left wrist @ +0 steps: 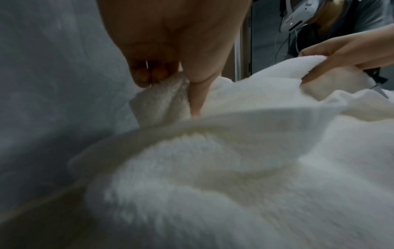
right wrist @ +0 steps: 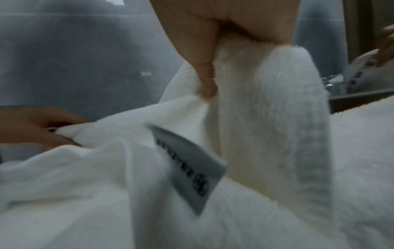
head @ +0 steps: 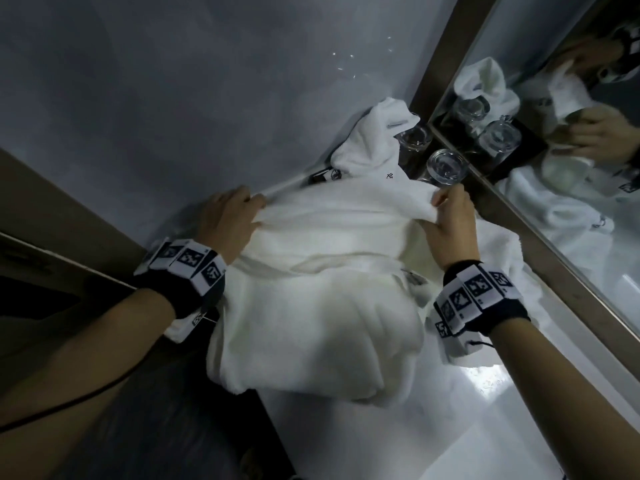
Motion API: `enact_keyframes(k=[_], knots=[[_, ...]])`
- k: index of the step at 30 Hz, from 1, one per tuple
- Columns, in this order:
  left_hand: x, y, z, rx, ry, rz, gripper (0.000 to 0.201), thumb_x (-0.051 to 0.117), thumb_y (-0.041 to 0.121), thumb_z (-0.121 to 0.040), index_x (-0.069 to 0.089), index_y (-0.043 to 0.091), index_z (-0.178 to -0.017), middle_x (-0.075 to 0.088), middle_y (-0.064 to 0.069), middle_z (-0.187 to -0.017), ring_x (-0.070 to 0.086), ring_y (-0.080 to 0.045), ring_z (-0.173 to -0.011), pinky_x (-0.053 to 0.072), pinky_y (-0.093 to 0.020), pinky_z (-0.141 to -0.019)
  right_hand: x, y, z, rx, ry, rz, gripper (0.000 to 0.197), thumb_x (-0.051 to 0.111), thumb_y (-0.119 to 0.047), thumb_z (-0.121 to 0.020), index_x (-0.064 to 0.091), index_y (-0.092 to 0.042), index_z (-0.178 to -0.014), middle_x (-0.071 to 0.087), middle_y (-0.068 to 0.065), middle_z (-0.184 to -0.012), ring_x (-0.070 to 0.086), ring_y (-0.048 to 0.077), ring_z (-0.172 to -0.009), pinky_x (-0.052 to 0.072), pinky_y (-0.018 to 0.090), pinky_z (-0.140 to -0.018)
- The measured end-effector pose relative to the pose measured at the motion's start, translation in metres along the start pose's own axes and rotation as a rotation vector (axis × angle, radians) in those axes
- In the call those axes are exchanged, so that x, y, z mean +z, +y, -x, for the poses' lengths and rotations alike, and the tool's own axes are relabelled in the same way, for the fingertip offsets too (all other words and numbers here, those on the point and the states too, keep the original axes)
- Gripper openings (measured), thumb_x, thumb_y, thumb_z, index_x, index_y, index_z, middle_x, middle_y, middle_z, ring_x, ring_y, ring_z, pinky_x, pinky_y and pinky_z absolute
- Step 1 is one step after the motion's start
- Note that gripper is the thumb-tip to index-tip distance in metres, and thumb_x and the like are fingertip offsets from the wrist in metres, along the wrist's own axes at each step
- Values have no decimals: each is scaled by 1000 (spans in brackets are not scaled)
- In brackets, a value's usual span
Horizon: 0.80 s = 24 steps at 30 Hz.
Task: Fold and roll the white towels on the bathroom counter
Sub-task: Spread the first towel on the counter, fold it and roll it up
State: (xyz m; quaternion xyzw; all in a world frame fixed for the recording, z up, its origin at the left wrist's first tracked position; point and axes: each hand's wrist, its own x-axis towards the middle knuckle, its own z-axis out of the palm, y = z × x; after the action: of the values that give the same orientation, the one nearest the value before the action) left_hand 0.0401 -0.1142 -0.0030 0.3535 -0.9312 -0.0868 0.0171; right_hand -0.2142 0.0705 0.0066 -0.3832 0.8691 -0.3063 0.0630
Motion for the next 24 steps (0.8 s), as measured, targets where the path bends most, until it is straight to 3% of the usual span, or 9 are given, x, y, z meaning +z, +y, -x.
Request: enact_keyframes(k=[3, 5, 7, 9, 12, 14, 17, 20, 24], knots=[[12, -2, 15, -78, 47, 70, 44, 59, 0, -81, 49, 6, -123, 43, -23, -118, 45, -38, -105, 39, -46, -89, 6, 4, 2, 115, -133, 85, 46, 70, -17, -79, 52, -5, -118, 42, 17, -134, 34, 29, -130, 24, 40, -105], [24, 2, 28, -101, 1, 199, 50, 63, 5, -79, 46, 7, -126, 37, -22, -123, 40, -36, -112, 36, -45, -97, 9, 4, 14, 46, -143, 91, 53, 73, -23, -78, 52, -12, -126, 27, 12, -148, 20, 27, -140, 16, 41, -112], [35, 7, 46, -89, -64, 296, 46, 66, 21, -80, 49, 10, -122, 35, -16, -126, 37, -30, -117, 29, -42, -103, 12, 4, 31, -47, -135, 47, 57, 74, -29, -77, 53, -13, -127, 28, 12, -145, 26, 28, -135, 20, 39, -109], [47, 10, 65, -113, -83, 294, 57, 68, 33, -78, 45, 11, -126, 31, -14, -131, 31, -30, -123, 25, -44, -105, 16, 6, 53, -86, -139, 36, 56, 74, -36, -76, 55, -12, -122, 38, 14, -130, 37, 27, -120, 25, 33, -103], [59, 9, 93, -323, -91, 310, 87, 75, 38, -69, 29, 11, -136, 22, -17, -138, 24, -36, -127, 27, -50, -104, 22, 16, 87, -73, -101, 49, 53, 77, -33, -74, 54, 1, -107, 46, 18, -110, 46, 30, -101, 42, 37, -94], [65, 10, 114, -464, -117, 324, 98, 79, 44, -61, 25, 10, -136, 22, -18, -136, 27, -38, -124, 33, -49, -101, 25, 24, 109, -14, -115, 56, 55, 79, -31, -71, 53, 6, -101, 49, 21, -103, 49, 33, -95, 46, 41, -87], [77, 11, 141, -492, -63, 409, 111, 87, 39, -51, 26, 3, -137, 26, -25, -132, 36, -41, -118, 39, -48, -100, 30, 31, 132, 199, -245, 34, 65, 75, -40, -73, 46, 2, -113, 45, 20, -114, 50, 33, -101, 47, 45, -88], [85, 12, 159, -538, -119, 582, 122, 89, 34, -50, 13, 7, -142, 16, -22, -140, 28, -37, -126, 31, -46, -108, 34, 30, 146, 380, -304, -103, 77, 73, -49, -72, 37, -6, -124, 43, 14, -127, 49, 30, -114, 39, 37, -94], [90, 18, 180, -506, -121, 549, 105, 85, 28, -58, 21, 6, -139, 24, -22, -131, 36, -39, -119, 35, -40, -102, 37, 27, 162, 531, -426, -265, 95, 76, -46, -71, 19, -7, -137, 43, 20, -136, 47, 32, -121, 35, 28, -89]])
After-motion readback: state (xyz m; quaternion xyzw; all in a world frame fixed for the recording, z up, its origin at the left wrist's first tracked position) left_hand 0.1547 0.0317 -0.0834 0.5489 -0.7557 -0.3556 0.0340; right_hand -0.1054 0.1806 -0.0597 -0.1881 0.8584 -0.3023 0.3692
